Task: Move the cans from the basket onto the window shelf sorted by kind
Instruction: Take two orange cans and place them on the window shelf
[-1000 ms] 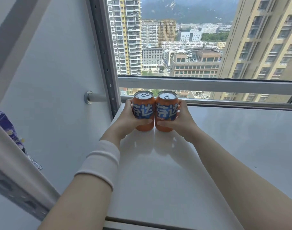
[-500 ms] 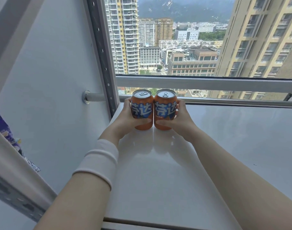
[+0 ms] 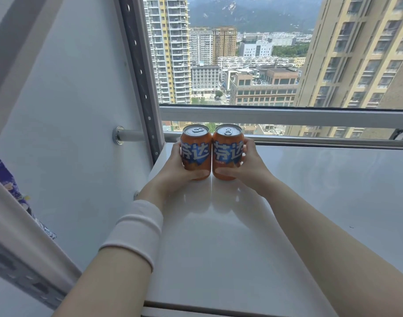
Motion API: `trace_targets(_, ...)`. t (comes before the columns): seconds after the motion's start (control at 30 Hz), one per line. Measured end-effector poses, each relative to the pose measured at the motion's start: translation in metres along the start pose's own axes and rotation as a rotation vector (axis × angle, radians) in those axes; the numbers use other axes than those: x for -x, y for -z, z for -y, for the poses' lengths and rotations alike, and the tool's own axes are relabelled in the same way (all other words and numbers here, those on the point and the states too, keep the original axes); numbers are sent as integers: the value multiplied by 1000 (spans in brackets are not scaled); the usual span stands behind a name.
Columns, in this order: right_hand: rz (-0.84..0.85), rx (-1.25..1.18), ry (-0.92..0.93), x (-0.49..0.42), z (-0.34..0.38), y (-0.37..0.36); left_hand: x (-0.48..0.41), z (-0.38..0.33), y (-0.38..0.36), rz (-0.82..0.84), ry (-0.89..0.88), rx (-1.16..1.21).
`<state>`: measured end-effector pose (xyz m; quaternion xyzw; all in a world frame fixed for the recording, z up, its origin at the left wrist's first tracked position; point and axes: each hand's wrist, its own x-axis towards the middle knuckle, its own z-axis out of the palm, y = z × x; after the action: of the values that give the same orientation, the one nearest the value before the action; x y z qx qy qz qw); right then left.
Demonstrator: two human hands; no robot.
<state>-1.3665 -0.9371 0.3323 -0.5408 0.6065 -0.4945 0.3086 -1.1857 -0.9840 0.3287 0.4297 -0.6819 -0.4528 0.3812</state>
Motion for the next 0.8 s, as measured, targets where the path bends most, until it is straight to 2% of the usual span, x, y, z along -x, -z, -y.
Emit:
trace_targets(0.33,-46,73,-47,0,2,3,-1,0,-1,-58,3,-62)
trace_targets(0.8,-3,51,-55,-3,0,5,1,-5,-3,-71,26,-91)
